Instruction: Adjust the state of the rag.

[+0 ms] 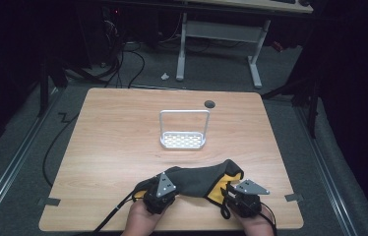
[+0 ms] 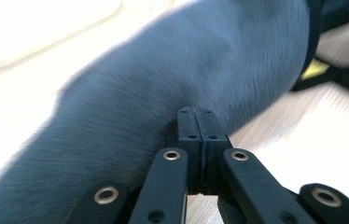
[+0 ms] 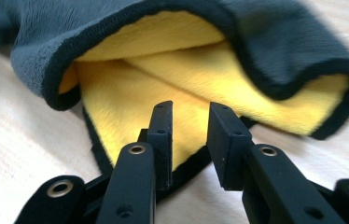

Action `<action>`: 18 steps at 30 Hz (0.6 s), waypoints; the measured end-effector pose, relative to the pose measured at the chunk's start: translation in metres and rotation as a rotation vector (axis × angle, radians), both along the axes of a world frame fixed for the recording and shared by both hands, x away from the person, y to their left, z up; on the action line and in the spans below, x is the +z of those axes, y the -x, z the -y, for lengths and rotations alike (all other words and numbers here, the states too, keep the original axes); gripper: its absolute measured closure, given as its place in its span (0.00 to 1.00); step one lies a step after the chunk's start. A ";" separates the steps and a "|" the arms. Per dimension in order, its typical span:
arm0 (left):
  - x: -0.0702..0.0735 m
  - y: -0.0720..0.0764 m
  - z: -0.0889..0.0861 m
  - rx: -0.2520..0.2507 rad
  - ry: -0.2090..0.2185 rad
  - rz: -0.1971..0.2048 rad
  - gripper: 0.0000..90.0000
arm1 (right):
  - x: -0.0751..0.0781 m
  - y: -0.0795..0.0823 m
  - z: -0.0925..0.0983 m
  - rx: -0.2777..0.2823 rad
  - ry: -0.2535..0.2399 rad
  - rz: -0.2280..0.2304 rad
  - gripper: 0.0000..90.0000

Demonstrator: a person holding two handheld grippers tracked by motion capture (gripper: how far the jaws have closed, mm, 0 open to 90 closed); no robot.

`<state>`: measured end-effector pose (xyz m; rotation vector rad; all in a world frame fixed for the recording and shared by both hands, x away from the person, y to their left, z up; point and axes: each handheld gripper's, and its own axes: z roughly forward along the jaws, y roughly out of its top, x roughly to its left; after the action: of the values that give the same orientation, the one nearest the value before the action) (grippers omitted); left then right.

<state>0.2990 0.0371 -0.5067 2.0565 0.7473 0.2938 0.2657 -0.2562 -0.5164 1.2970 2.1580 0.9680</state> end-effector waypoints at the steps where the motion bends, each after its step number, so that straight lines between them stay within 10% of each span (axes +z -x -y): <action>1: 0.006 0.001 -0.004 0.004 0.020 0.009 1.00 | -0.001 -0.001 -0.002 0.006 0.009 -0.007 0.81; 4: 0.012 0.003 -0.006 -0.041 0.036 0.004 1.00 | -0.004 -0.002 -0.005 0.017 0.020 -0.015 0.81; 8: -0.003 0.006 0.013 -0.086 0.031 -0.031 0.65 | -0.003 -0.004 -0.006 0.006 0.015 -0.014 0.80; 12: -0.014 0.006 0.034 -0.091 -0.030 -0.001 0.52 | -0.004 -0.002 -0.003 0.003 0.012 -0.020 0.80; 18: -0.013 -0.003 0.034 -0.042 -0.061 0.002 0.95 | -0.008 -0.004 -0.002 0.007 0.017 -0.043 0.82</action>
<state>0.3017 0.0033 -0.5193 2.1268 0.7006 0.2981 0.2700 -0.2545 -0.5245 1.3147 2.1990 0.9312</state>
